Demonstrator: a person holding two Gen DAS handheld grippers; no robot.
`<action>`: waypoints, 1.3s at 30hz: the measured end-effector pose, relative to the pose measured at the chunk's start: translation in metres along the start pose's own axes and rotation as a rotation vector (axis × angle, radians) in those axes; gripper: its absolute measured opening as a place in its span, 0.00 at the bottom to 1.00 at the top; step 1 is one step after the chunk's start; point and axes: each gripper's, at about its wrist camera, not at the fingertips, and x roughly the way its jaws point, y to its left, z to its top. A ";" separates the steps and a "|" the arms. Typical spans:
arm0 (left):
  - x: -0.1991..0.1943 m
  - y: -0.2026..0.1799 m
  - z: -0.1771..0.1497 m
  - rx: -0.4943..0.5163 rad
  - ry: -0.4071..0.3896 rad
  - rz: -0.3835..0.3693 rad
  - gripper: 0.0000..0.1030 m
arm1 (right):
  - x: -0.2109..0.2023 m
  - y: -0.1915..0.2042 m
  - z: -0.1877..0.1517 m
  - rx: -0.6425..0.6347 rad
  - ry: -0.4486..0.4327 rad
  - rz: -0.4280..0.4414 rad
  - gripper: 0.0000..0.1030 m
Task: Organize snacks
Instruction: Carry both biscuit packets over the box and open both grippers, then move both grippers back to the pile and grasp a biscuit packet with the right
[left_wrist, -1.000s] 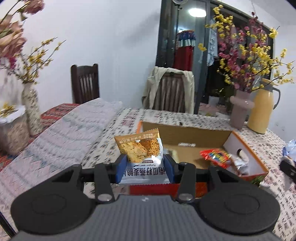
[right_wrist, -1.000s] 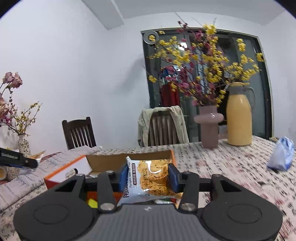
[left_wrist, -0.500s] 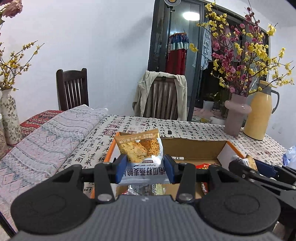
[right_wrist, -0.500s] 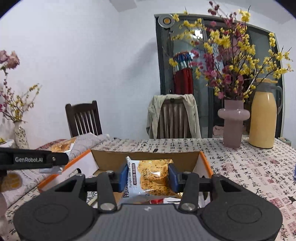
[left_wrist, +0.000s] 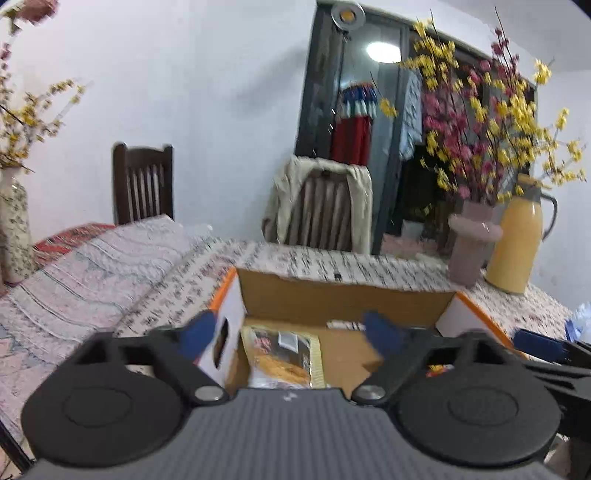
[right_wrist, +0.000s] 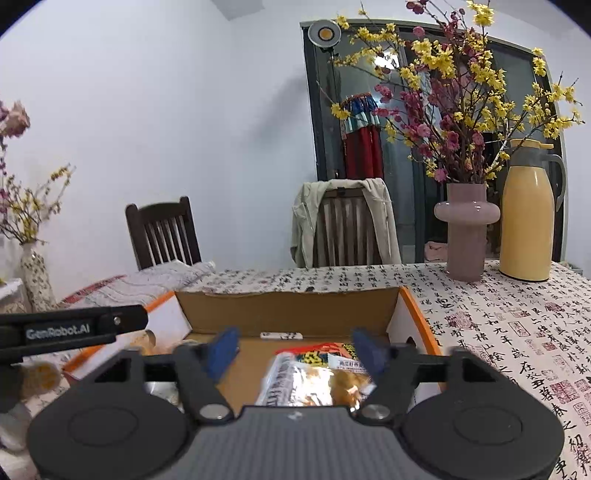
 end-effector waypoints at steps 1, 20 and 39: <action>-0.003 0.000 0.000 -0.008 -0.021 0.011 1.00 | -0.002 0.001 0.000 0.002 -0.012 -0.003 0.91; -0.076 0.021 0.001 -0.013 -0.034 0.012 1.00 | -0.086 0.000 0.002 -0.033 -0.117 0.033 1.00; -0.081 0.059 -0.068 0.025 0.049 0.144 1.00 | -0.116 -0.036 -0.080 0.015 -0.060 -0.096 1.00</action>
